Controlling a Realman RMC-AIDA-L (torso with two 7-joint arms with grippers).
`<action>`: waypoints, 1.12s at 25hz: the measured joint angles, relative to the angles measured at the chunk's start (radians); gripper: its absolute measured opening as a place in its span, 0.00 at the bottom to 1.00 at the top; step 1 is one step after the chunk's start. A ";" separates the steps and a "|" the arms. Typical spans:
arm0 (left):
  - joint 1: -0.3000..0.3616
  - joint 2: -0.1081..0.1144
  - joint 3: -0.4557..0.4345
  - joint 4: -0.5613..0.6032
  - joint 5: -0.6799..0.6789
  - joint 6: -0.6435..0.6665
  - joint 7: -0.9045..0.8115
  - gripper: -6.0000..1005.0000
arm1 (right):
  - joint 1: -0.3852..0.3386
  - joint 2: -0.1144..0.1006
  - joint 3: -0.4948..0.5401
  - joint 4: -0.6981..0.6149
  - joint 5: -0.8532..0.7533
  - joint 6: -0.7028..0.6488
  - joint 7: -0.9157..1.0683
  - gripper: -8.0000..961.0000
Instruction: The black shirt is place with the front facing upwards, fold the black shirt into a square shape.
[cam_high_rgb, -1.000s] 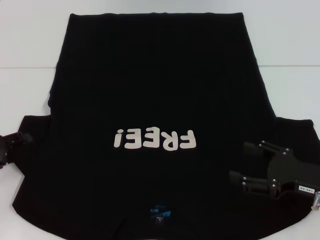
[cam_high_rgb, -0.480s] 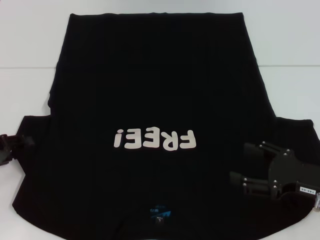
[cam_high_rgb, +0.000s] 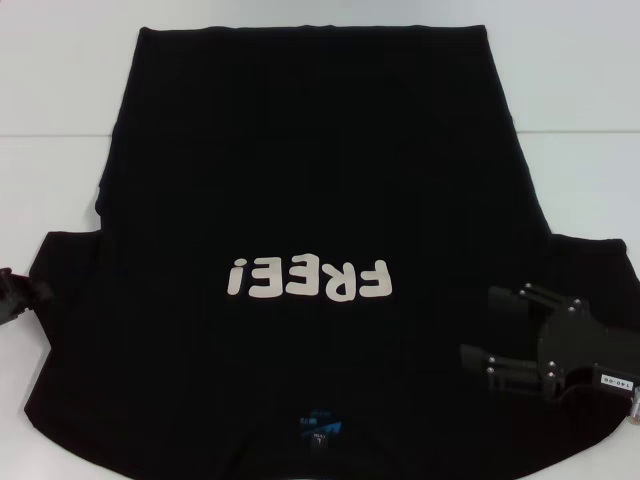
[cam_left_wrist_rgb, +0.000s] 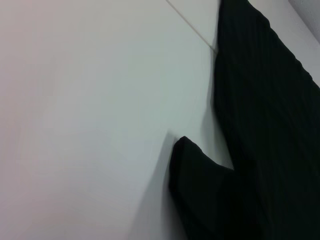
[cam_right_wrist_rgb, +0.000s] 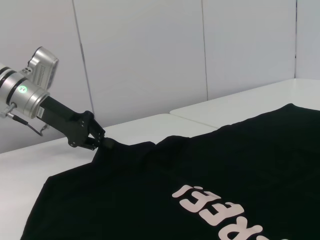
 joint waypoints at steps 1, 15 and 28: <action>0.000 0.000 0.000 0.000 0.000 0.000 0.000 0.16 | 0.000 0.000 0.000 0.000 0.000 0.000 0.000 0.96; 0.004 0.007 -0.008 0.043 -0.003 0.009 -0.002 0.04 | 0.001 0.000 0.002 0.000 0.023 -0.019 0.000 0.96; -0.025 0.045 -0.003 0.112 -0.001 0.055 -0.034 0.06 | 0.000 0.002 0.002 0.002 0.028 -0.020 0.000 0.96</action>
